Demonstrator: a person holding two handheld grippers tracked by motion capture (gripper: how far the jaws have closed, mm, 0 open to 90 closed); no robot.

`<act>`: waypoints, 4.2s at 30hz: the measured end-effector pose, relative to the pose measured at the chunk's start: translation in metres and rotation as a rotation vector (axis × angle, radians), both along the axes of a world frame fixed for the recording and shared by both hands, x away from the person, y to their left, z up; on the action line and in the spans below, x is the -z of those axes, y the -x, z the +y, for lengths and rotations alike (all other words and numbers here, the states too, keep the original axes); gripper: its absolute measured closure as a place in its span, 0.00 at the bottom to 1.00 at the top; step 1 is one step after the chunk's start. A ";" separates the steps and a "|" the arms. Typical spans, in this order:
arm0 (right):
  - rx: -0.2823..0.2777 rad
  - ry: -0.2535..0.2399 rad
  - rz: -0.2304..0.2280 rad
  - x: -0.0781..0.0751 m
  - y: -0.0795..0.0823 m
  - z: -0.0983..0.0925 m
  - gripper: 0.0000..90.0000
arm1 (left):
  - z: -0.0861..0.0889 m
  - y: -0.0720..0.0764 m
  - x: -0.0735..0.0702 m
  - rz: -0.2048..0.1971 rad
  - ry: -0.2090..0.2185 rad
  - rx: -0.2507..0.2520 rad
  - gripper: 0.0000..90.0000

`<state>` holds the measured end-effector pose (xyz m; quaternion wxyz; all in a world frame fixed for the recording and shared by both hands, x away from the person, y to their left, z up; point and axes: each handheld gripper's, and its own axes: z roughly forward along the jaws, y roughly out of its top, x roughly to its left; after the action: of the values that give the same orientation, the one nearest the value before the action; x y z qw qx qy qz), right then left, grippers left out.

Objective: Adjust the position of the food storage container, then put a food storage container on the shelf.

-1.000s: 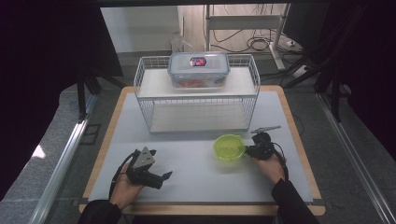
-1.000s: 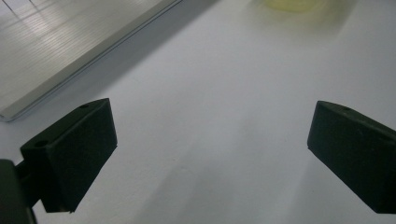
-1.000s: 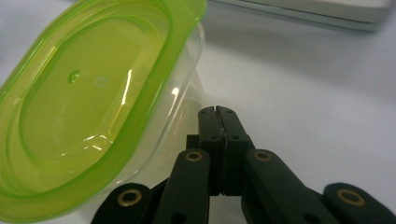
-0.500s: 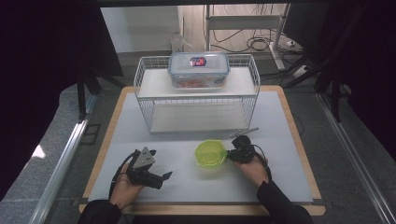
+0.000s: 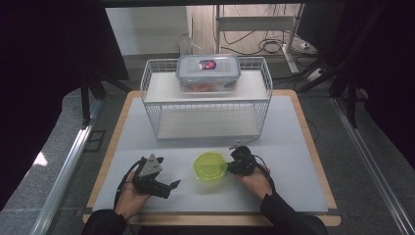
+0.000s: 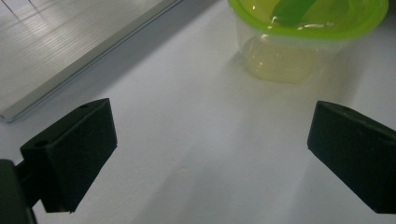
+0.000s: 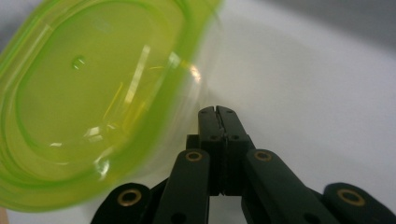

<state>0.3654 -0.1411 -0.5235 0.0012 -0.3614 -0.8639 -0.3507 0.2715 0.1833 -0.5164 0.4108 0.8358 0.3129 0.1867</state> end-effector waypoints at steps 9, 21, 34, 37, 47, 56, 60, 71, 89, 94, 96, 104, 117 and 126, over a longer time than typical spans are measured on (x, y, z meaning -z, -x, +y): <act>0.029 0.030 -0.103 -0.013 0.001 -0.017 0.88 | 0.000 0.000 0.001 0.008 -0.009 0.000 0.02; 0.084 0.065 -0.219 -0.024 0.001 -0.039 0.50 | 0.001 -0.001 0.002 0.019 -0.017 -0.010 0.02; 0.073 0.050 -0.221 -0.020 0.001 -0.042 0.20 | 0.001 -0.001 0.003 0.019 -0.015 -0.014 0.02; 0.082 0.044 -0.217 -0.019 0.000 -0.041 0.13 | 0.001 -0.001 0.003 0.017 -0.017 -0.015 0.02; 0.099 0.025 -0.225 -0.027 -0.002 -0.042 0.05 | 0.001 -0.002 0.003 0.015 -0.017 -0.016 0.02; 0.083 0.000 -0.223 -0.045 0.000 -0.042 0.06 | 0.003 -0.002 0.002 0.011 -0.018 -0.024 0.02; 0.068 -0.017 -0.215 -0.054 0.002 -0.037 0.14 | 0.003 -0.002 0.002 0.008 -0.015 -0.030 0.02; -0.028 -0.122 -0.079 -0.050 0.000 -0.012 0.43 | 0.003 -0.002 0.002 0.007 -0.021 -0.027 0.02; 0.000 -0.203 0.116 -0.031 -0.018 -0.011 0.77 | 0.002 -0.002 0.003 0.011 -0.027 -0.020 0.02; 0.012 -0.237 0.186 -0.029 -0.021 -0.013 0.83 | 0.001 -0.002 0.004 0.010 -0.029 -0.018 0.02; 0.007 -0.260 0.221 -0.027 -0.022 -0.014 0.88 | 0.001 -0.002 0.004 0.010 -0.030 -0.018 0.02; 0.011 -0.274 0.240 -0.029 -0.021 -0.009 0.90 | 0.002 -0.002 0.003 0.007 -0.026 -0.020 0.02; 0.021 -0.337 0.231 -0.040 -0.019 -0.015 0.92 | 0.002 -0.002 0.003 0.003 -0.025 -0.024 0.02; 0.028 -0.379 0.215 -0.051 -0.021 -0.021 0.92 | 0.003 -0.002 0.002 0.000 -0.023 -0.028 0.02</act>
<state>0.3868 -0.1620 -0.4720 0.1563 -0.4018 -0.7724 -0.4664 0.2735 0.1864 -0.5184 0.3984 0.8360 0.3223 0.1962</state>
